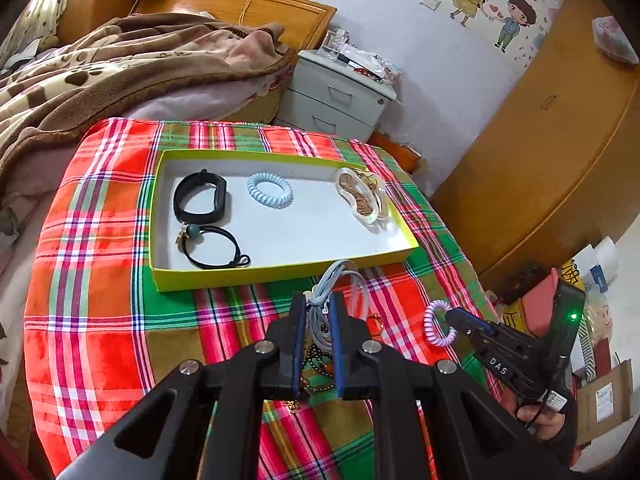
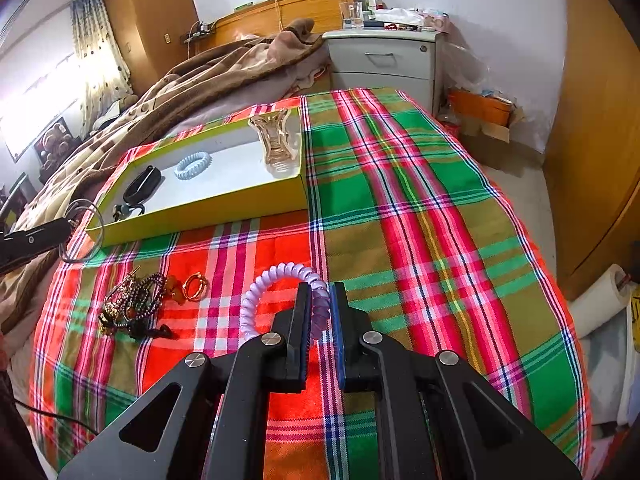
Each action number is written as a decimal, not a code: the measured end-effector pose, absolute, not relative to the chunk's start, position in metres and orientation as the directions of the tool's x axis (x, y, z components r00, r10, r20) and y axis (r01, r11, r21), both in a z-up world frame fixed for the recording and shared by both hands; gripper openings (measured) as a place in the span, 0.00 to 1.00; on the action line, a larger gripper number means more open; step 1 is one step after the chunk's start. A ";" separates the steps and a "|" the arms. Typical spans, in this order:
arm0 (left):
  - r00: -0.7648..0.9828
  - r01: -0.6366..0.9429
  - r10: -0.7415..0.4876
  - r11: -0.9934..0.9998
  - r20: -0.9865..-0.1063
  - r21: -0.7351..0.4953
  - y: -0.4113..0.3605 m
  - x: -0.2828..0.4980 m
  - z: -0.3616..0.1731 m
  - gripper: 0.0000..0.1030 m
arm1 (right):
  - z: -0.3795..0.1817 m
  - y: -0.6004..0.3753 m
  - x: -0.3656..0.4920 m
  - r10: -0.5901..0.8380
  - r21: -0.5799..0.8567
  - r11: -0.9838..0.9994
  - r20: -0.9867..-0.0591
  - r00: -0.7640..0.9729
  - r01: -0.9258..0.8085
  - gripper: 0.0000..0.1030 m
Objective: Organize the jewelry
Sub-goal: 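Grasp grey cord hair ties with left tool while right tool holds lavender tie, then lower lavender tie into box with right tool while left tool places grey cords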
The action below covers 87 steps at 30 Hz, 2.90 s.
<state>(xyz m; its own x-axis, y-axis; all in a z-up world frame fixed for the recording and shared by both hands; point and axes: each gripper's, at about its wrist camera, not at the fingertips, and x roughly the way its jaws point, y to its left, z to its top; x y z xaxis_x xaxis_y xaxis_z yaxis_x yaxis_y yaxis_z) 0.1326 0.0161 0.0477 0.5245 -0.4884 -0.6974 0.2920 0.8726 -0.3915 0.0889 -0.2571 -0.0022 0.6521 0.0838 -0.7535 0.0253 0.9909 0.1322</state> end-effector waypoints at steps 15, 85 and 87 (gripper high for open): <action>0.561 0.256 -0.433 0.901 -0.705 -0.349 0.028 0.148 0.060 0.12 | 0.038 -0.234 0.116 0.120 0.122 0.991 -0.693 0.711 -0.049 0.10; 0.515 0.212 -0.346 0.938 -0.784 -0.275 0.012 0.235 0.019 0.32 | 0.014 -0.145 0.281 0.046 -0.107 0.976 -0.751 0.658 -0.190 0.21; 0.522 0.214 -0.351 0.936 -0.777 -0.279 0.014 0.229 0.023 0.32 | 0.017 -0.147 0.275 0.052 -0.100 0.977 -0.745 0.665 -0.187 0.21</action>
<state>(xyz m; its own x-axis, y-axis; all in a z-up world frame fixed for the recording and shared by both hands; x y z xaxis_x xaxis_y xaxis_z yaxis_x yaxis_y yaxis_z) 0.2288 0.0140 0.0229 0.5219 -0.3511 -0.7774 0.2141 0.9361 -0.2791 0.2755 -0.1468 0.0174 0.6654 0.0518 -0.7446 -0.1874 0.9772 -0.0996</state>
